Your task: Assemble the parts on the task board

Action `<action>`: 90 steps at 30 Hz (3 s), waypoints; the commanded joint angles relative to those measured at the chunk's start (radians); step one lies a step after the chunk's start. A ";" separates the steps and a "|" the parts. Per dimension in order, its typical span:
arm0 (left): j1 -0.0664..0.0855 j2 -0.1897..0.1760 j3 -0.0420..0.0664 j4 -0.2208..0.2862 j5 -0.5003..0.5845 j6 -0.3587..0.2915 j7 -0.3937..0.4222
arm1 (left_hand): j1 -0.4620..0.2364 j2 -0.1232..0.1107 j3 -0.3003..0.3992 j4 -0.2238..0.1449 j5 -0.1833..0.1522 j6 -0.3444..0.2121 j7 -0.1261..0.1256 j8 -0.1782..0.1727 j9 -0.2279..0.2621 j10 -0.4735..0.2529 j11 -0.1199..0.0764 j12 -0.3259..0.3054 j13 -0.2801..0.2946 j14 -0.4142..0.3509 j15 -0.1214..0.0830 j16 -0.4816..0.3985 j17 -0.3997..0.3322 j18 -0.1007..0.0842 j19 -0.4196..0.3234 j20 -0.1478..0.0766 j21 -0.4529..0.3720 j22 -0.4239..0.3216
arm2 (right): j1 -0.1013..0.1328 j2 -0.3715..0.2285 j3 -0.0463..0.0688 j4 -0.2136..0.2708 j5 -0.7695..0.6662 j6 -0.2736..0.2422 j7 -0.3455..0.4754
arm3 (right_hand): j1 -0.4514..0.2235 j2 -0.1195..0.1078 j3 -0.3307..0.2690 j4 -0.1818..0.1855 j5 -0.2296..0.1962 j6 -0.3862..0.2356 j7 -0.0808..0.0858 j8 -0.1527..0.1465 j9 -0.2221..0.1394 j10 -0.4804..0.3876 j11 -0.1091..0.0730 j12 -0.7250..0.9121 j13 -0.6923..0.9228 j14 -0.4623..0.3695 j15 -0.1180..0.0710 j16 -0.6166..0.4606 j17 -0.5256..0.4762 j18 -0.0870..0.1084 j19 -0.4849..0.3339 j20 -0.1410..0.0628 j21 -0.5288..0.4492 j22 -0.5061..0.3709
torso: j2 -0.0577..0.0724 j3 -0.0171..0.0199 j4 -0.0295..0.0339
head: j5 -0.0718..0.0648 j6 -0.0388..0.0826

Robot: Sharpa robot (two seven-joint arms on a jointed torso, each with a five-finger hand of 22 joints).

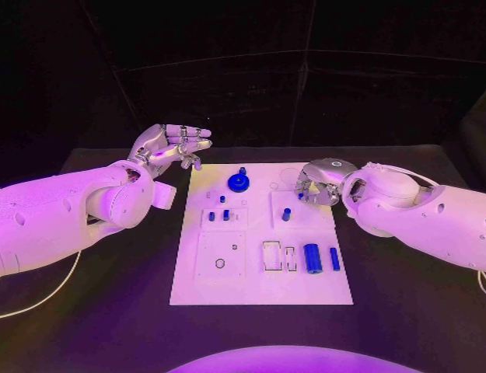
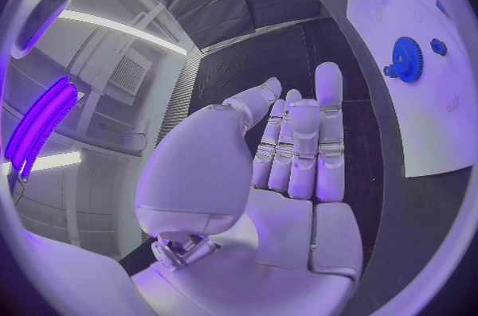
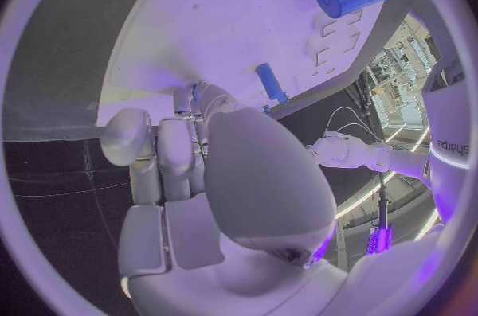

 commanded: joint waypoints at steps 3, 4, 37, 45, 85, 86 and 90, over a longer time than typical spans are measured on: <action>0.001 0.001 0.001 -0.001 0.009 0.015 0.011 | 0.002 -0.001 -0.004 -0.003 0.003 -0.005 0.003 -0.003 0.000 -0.004 0.007 0.005 0.001 -0.008 0.003 -0.005 -0.003 0.013 -0.008 0.001 -0.007 -0.002 | -0.011 0.007 -0.006 -0.005 -0.006 0.016 -0.003 | -0.003 -0.002 0.029 -0.012 -0.006 0.021 -0.003 -0.005 0.002 0.027 -0.003 -0.012 -0.014 0.029 -0.011 0.009 0.003 -0.010 0.012 -0.003 0.012 0.015 | 0.000 0.0003 -0.0002 | -0.001 0.000; 0.001 0.001 0.001 -0.001 0.009 0.015 0.011 | 0.002 -0.001 -0.004 -0.003 0.003 -0.005 0.003 -0.003 0.000 -0.004 0.007 0.005 0.001 -0.008 0.003 -0.005 -0.003 0.013 -0.008 0.001 -0.007 -0.002 | -0.011 0.007 -0.006 -0.006 -0.007 0.014 -0.004 | -0.004 -0.001 0.034 -0.015 -0.006 0.026 -0.004 -0.004 0.003 0.033 -0.004 -0.011 -0.015 0.029 -0.012 0.010 0.003 -0.011 0.016 -0.004 0.017 0.023 | 0.000 0.0004 -0.0004 | -0.002 0.000; 0.002 -0.001 0.001 -0.025 0.009 0.009 0.001 | 0.004 0.000 -0.005 -0.004 0.002 -0.002 0.004 -0.002 0.001 -0.009 0.008 0.005 0.001 -0.012 0.004 -0.007 -0.007 0.013 -0.009 0.001 -0.008 -0.002 | -0.014 -0.060 -0.005 0.097 -0.024 -0.185 -0.045 | -0.057 0.000 0.126 -0.094 -0.056 0.101 -0.023 0.012 0.012 0.125 -0.027 -0.028 -0.014 0.032 -0.031 0.006 -0.029 -0.029 0.057 -0.023 0.083 0.125 | -0.002 -0.0005 -0.0002 | -0.013 0.004; 0.002 -0.002 0.001 -0.027 0.009 0.009 -0.002 | 0.002 0.000 -0.007 -0.004 0.002 -0.001 0.005 -0.001 0.001 -0.011 0.009 0.005 0.001 -0.013 0.005 -0.007 -0.008 0.012 -0.010 0.002 -0.009 -0.003 | -0.006 -0.111 -0.002 0.185 0.002 -0.193 -0.056 | -0.059 -0.001 0.128 -0.096 -0.056 0.102 -0.023 0.011 0.012 0.126 -0.027 -0.029 -0.014 0.033 -0.031 0.007 -0.028 -0.030 0.058 -0.024 0.084 0.128 | -0.001 -0.0013 0.0004 | -0.012 0.005; 0.003 0.057 0.001 -0.045 0.009 0.021 -0.019 | -0.004 0.003 -0.014 0.001 0.002 0.001 0.005 0.001 0.002 -0.016 0.010 0.008 0.001 -0.016 0.007 -0.008 -0.012 0.012 -0.011 0.004 -0.011 -0.004 | -0.073 0.125 -0.032 0.233 -0.010 -0.107 -0.019 | -0.072 -0.002 0.142 -0.108 -0.052 0.098 -0.021 0.005 0.010 0.126 -0.025 -0.041 -0.015 0.031 -0.031 0.004 -0.037 -0.029 0.057 -0.025 0.086 0.129 | 0.000 -0.0007 0.0001 | 0.077 -0.029; 0.003 0.058 0.001 -0.046 0.009 0.021 -0.019 | -0.004 0.003 -0.014 0.001 0.002 0.001 0.005 0.001 0.002 -0.016 0.010 0.008 0.001 -0.016 0.007 -0.008 -0.012 0.012 -0.011 0.004 -0.011 -0.004 | -0.075 0.127 -0.033 0.231 -0.010 -0.103 -0.019 | -0.074 -0.002 0.142 -0.108 -0.052 0.098 -0.021 0.005 0.010 0.126 -0.025 -0.041 -0.015 0.031 -0.030 0.005 -0.037 -0.029 0.057 -0.025 0.086 0.130 | 0.000 -0.0006 0.0000 | 0.078 -0.030; 0.003 0.059 0.001 -0.048 0.009 0.022 -0.020 | -0.004 0.003 -0.014 0.001 0.002 0.001 0.005 0.001 0.002 -0.016 0.010 0.008 0.001 -0.016 0.007 -0.008 -0.012 0.012 -0.011 0.004 -0.011 -0.004 | -0.079 0.135 -0.035 0.225 -0.012 -0.090 -0.019 | -0.076 -0.003 0.143 -0.108 -0.052 0.098 -0.021 0.004 0.010 0.126 -0.025 -0.042 -0.015 0.031 -0.030 0.004 -0.038 -0.029 0.057 -0.025 0.086 0.129 | 0.000 -0.0005 -0.0012 | 0.081 -0.033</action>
